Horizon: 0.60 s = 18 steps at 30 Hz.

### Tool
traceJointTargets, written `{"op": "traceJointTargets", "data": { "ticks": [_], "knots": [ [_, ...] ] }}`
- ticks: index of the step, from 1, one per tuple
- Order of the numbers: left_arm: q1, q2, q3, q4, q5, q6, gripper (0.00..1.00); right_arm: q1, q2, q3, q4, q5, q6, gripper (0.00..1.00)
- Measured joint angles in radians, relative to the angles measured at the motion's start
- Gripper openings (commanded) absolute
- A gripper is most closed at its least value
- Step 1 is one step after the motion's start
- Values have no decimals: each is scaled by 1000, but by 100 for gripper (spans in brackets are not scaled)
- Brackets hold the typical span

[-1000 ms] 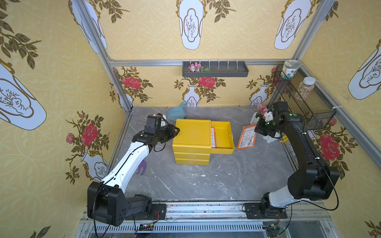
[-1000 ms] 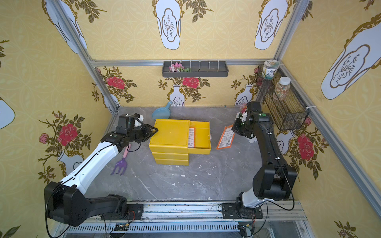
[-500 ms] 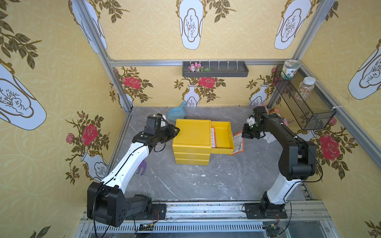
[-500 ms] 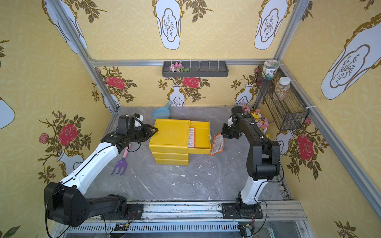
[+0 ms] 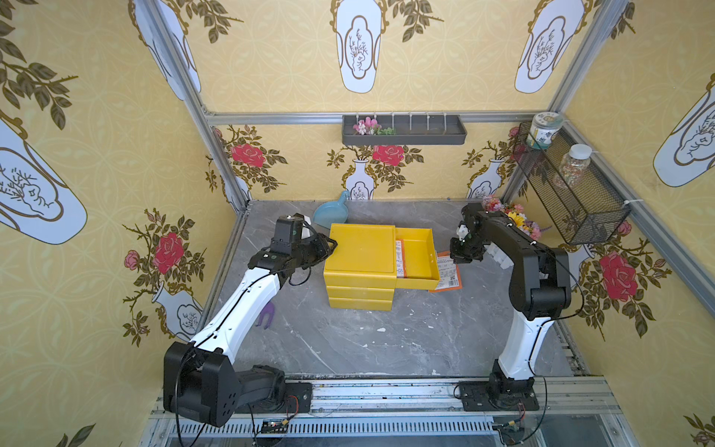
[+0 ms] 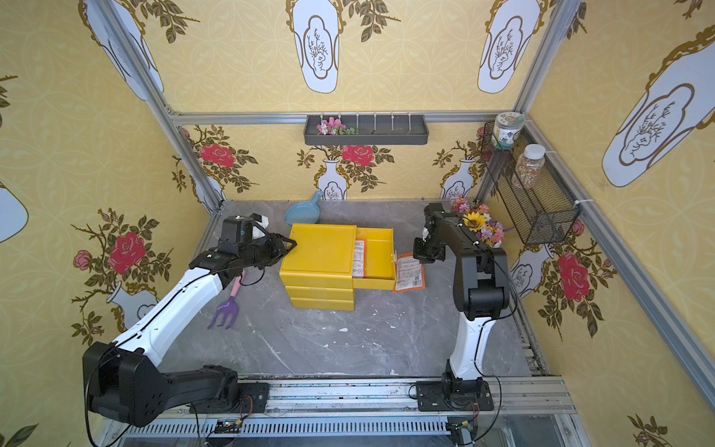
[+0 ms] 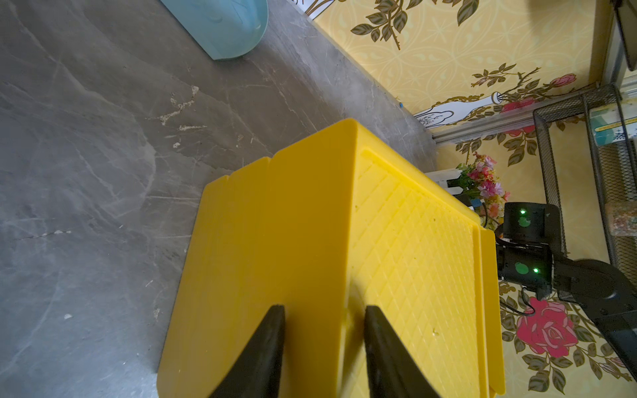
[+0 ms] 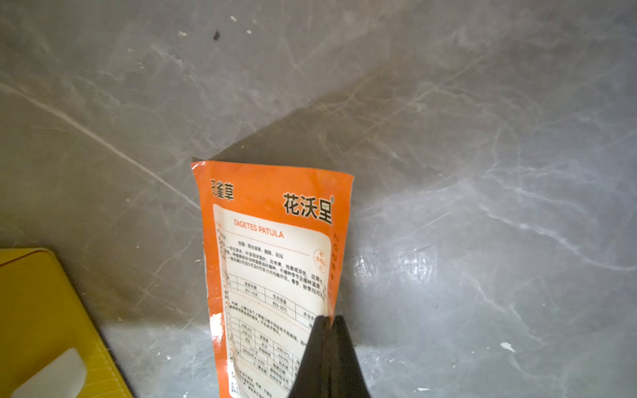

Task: Take the seed bags out of the drawer
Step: Place the seed packet at the center of the board.

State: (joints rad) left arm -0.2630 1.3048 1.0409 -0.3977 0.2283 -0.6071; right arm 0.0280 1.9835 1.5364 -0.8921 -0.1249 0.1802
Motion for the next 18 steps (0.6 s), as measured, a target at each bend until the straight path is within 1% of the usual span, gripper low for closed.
{"op": "traceJointTargets", "data": {
  "ticks": [5,7,11,18],
  "knots": [
    [0,2,2,1,0,-3,42,0,27,9,1,41,-10,11],
    [0,3,3,0,0,-3,42,0,35,13,1,53,-19,15],
    [0,3,5,0,0,-5,42,0,41,19,1,76,-24,27],
    [0,3,8,-1,-1,-7,42,-1,29,40,-5,99,-26,35]
  ]
}}
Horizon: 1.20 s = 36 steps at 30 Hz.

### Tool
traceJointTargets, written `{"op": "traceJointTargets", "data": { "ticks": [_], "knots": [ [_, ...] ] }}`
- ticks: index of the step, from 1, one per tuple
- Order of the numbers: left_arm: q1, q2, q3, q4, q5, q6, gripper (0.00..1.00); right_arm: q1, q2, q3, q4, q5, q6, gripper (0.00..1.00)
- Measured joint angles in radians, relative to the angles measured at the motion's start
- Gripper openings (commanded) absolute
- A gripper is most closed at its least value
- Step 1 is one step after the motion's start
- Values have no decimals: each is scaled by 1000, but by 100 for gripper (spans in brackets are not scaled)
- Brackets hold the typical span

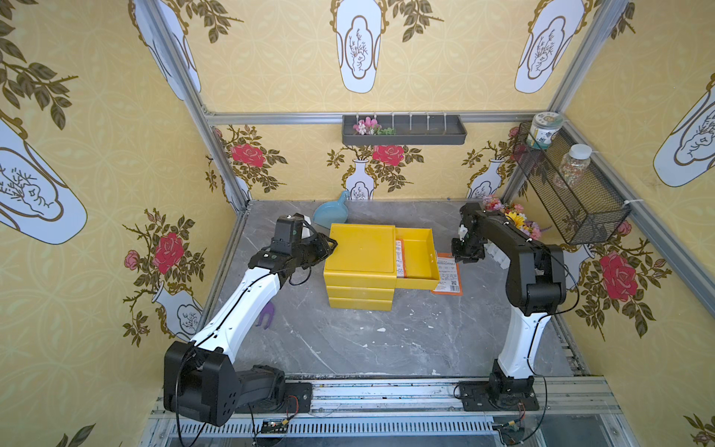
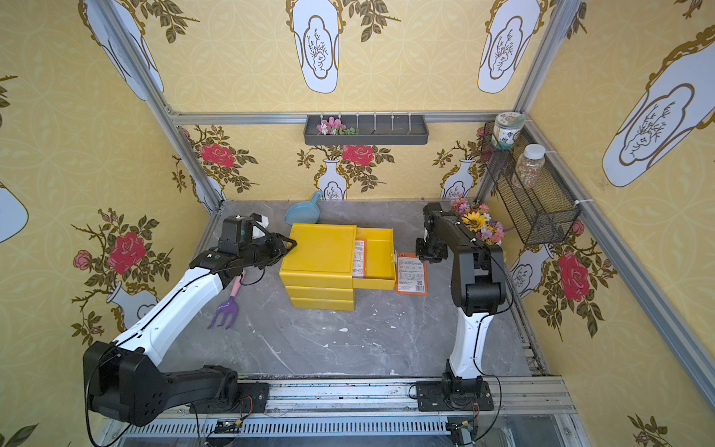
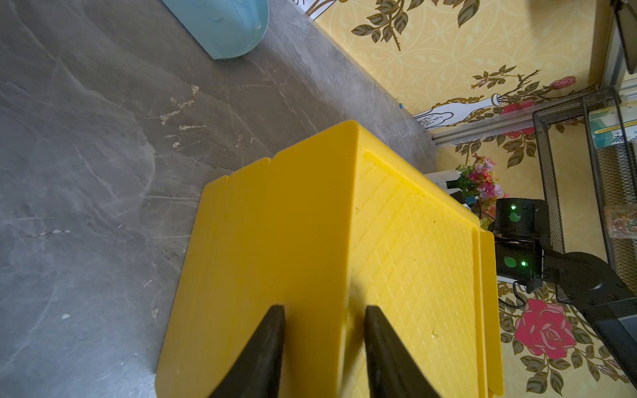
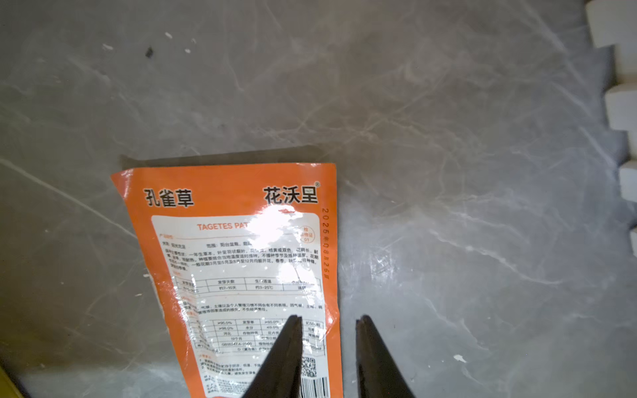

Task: Take the seed bags out of the drawer
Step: Place the seed packet at the center of the board, then pick up the seed packet from the drawer.

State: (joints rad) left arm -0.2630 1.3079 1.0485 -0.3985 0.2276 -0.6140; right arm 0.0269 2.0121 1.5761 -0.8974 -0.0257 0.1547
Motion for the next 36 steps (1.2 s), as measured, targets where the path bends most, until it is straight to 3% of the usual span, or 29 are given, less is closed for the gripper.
{"op": "traceJointTargets", "data": {
  "ticks": [10,18,25,36],
  "knots": [
    [0,4,9,-10,-4,-8,43,21,-119,134,-68,-4,32,47],
    [-2,5,11,-11,-10,-11,43,90,-205,291,-132,-105,98,51],
    [-2,9,16,-13,-11,-12,44,177,-242,346,-153,-214,175,51],
    [-2,7,15,-15,-11,-12,44,337,-286,260,-141,-293,298,43]
  ]
}}
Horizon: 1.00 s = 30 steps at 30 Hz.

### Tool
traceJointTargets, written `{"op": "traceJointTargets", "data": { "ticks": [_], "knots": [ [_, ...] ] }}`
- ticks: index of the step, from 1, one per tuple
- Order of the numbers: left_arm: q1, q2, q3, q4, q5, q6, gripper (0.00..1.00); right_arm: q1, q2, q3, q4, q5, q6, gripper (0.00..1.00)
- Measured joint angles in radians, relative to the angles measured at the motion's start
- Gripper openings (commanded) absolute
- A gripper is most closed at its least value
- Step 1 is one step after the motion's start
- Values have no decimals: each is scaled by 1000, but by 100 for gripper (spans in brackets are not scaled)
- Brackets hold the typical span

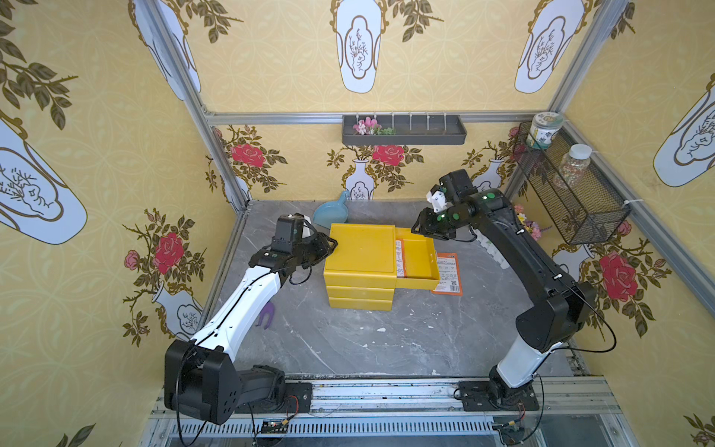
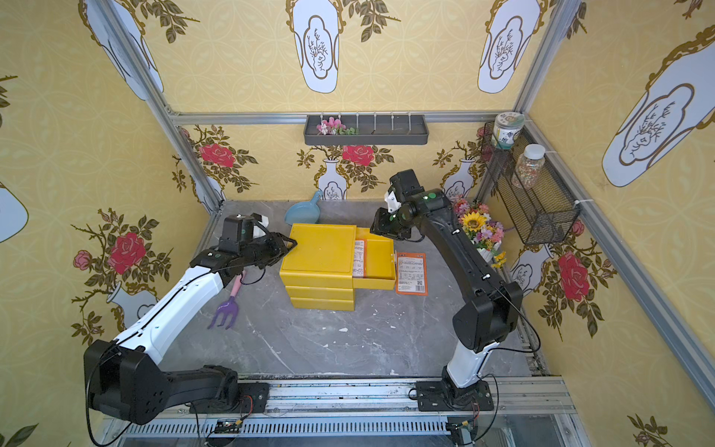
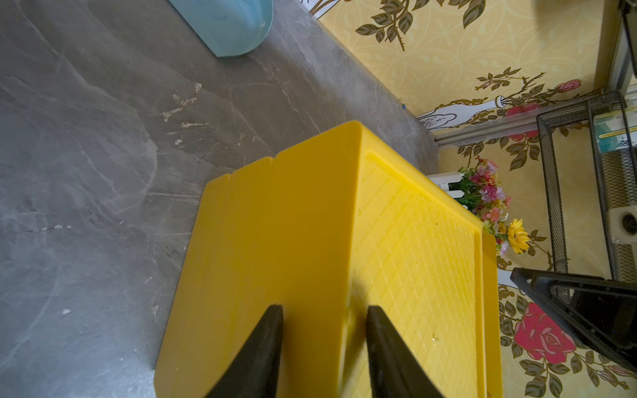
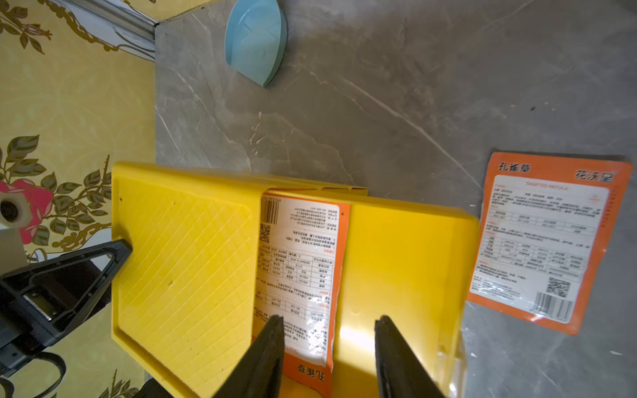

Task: Take the seed bags out of the drawer
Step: Pick up the seed packet from the drawer.

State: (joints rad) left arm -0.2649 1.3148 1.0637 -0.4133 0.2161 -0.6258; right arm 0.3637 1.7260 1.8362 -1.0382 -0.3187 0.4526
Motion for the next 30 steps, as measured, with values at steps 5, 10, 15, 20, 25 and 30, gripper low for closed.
{"op": "traceJointTargets", "data": {
  "ticks": [5,10,15,20,25,30],
  "knots": [
    [-2,-6,-5,5,-4,-2,43,42,-9,-58,27,-4,46,38],
    [-2,-13,-9,8,-8,-3,43,78,-7,-105,53,1,78,37],
    [-2,-18,-14,13,-10,-3,43,97,22,-137,74,10,100,35],
    [-2,-25,-23,21,-11,-6,43,106,39,-154,74,36,119,35],
    [-2,-32,-32,28,-11,-9,43,108,51,-169,80,37,121,35],
    [-2,-39,-40,32,-11,-11,43,109,57,-183,109,36,130,34]
  ]
}}
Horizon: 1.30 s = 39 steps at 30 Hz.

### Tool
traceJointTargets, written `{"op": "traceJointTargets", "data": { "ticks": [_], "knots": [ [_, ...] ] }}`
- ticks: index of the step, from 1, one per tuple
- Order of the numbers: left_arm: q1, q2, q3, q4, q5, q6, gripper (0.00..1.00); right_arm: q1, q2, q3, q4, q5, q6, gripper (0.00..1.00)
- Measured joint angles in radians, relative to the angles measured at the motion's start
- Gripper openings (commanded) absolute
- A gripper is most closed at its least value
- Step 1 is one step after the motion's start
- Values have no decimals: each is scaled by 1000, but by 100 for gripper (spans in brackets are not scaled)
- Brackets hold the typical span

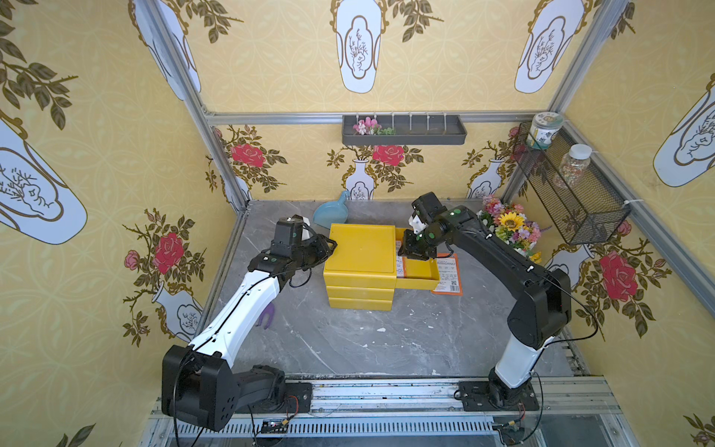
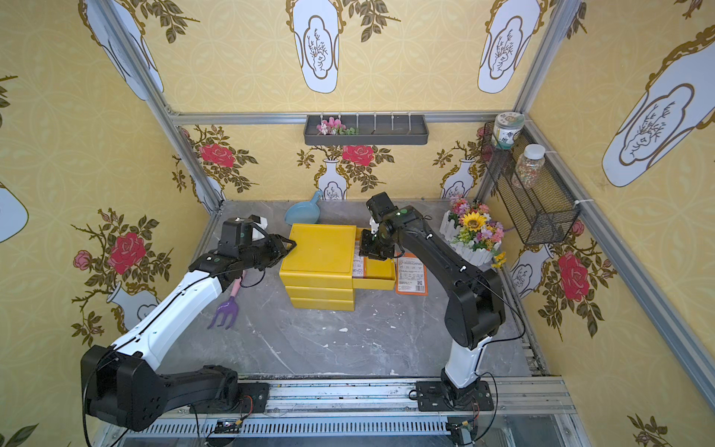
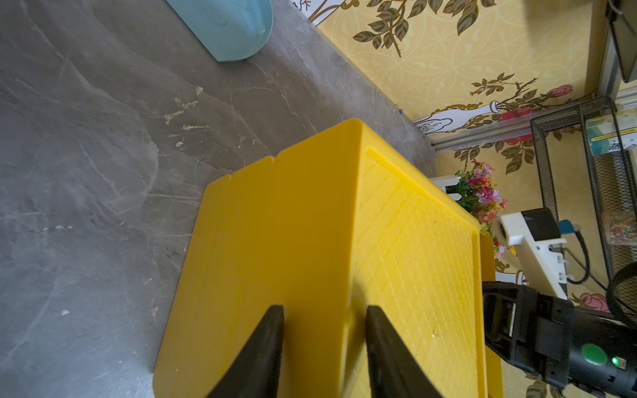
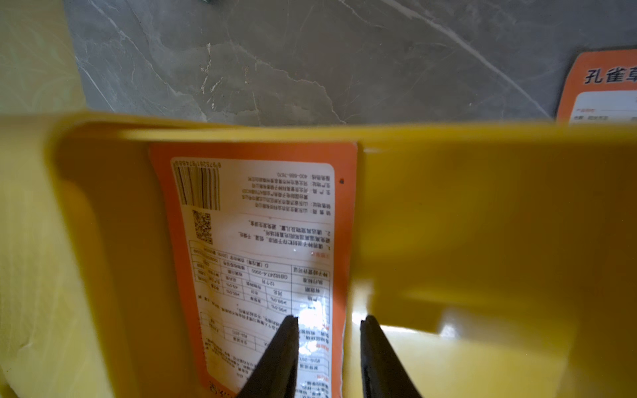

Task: Take the seed bags out of the drawer
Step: Pick up the seed packet from the drawer.

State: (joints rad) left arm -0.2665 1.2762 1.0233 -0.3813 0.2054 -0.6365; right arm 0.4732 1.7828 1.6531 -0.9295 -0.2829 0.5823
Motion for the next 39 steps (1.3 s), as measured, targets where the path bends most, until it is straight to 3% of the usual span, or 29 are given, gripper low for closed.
{"op": "traceJointTargets", "data": {
  "ticks": [8,22,39],
  "knots": [
    [0,-7,-5,3,0,0,43,3,10,-18,43,-13,23,29],
    [0,-20,-18,4,0,0,43,3,10,-46,98,-26,68,0],
    [0,-15,-15,2,0,-1,43,2,-7,137,-61,39,-3,0]
  ]
}}
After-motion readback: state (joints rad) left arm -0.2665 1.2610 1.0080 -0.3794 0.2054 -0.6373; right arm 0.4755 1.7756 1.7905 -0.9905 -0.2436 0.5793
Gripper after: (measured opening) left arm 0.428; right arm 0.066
